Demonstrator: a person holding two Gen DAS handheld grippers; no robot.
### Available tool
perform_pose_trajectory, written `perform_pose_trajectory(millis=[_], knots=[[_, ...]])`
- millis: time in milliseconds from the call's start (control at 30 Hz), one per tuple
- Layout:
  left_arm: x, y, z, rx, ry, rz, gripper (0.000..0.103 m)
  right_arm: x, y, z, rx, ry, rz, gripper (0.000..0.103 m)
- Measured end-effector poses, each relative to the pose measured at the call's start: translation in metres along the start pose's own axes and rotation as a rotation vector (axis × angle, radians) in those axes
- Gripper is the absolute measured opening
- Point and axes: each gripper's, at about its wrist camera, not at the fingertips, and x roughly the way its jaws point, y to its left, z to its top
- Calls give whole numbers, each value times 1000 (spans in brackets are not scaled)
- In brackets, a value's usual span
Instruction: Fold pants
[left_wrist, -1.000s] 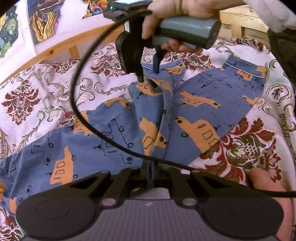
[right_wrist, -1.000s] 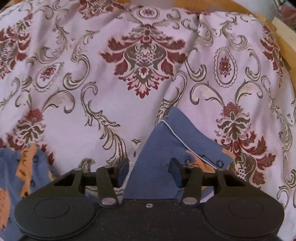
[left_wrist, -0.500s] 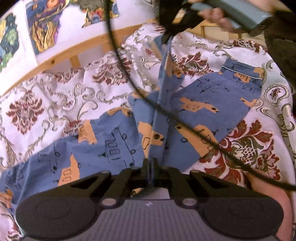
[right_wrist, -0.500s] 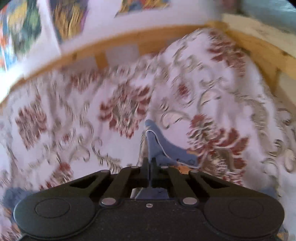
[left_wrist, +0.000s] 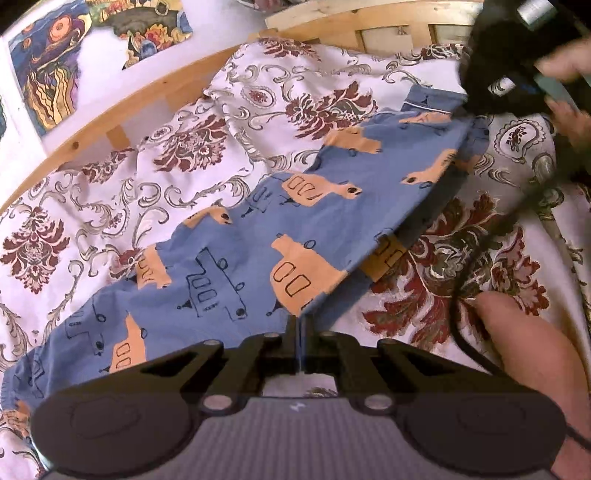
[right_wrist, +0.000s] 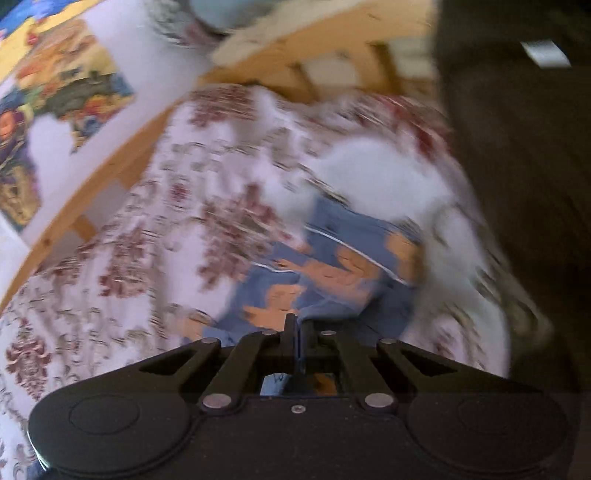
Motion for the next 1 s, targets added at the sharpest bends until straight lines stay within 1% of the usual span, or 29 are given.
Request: perform_pose_trajectory(millis=[33, 100, 133, 167, 233, 267, 300, 333, 367, 400, 433, 467, 567, 600, 633, 667, 700, 767, 867, 933, 967, 1000], knots=[[0, 0, 0, 2, 3, 0, 0, 0, -5, -3, 13, 4, -9, 0], [2, -1, 0, 12, 9, 0, 0, 4, -14, -9, 18, 39, -10, 1], [2, -2, 0, 17, 11, -1, 0, 7, -15, -9, 22, 58, -4, 9], [3, -2, 0, 22, 13, -1, 0, 8, -16, -9, 28, 62, -2, 13], [3, -2, -1, 23, 21, -11, 0, 8, -18, -8, 46, 56, 0, 31], [4, -1, -1, 19, 28, -19, 1, 8, -20, -8, 66, 63, 15, 36], [4, -1, -1, 15, 32, -24, 1, 7, -23, -7, 88, 64, 29, 46], [4, 0, -1, 10, 35, -34, 5, 6, -26, -7, 104, 61, 33, 55], [3, 1, -1, 5, 36, -45, 11, 3, -29, -6, 119, 59, 37, 60], [1, 2, -1, 1, 33, -59, 18, 2, -33, -5, 135, 57, 45, 68], [-1, 3, 0, 3, 33, -72, 36, 1, -35, -4, 153, 53, 58, 73], [-4, 4, 0, 7, 32, -82, 54, 0, -38, -3, 164, 52, 69, 75], [-17, 6, 2, 27, 21, -100, 73, 0, -39, -3, 168, 63, 99, 83], [-22, 7, 4, 43, 15, -103, 78, -1, -38, -3, 164, 64, 110, 88], [-26, 8, 6, 60, 10, -94, 88, -2, -37, -3, 158, 63, 124, 93], [-29, 9, 9, 78, 4, -74, 93, -3, -36, -3, 152, 59, 138, 95], [-32, 11, 13, 95, -7, -49, 94, -5, -35, -3, 145, 52, 148, 98], [-34, 19, 24, 126, -19, -5, 102, -9, -32, -4, 123, 35, 156, 102], [-27, 35, 48, 159, -22, 63, 103, -15, -31, -4, 103, 2, 169, 102], [-16, 47, 70, 155, -14, 69, 103, -18, -32, -4, 104, -21, 175, 102], [-9, 55, 83, 138, -20, 57, 103, -19, -33, -4, 114, -29, 176, 102], [-2, 62, 98, 115, -37, 26, 103, -18, -35, -4, 129, -33, 186, 102]])
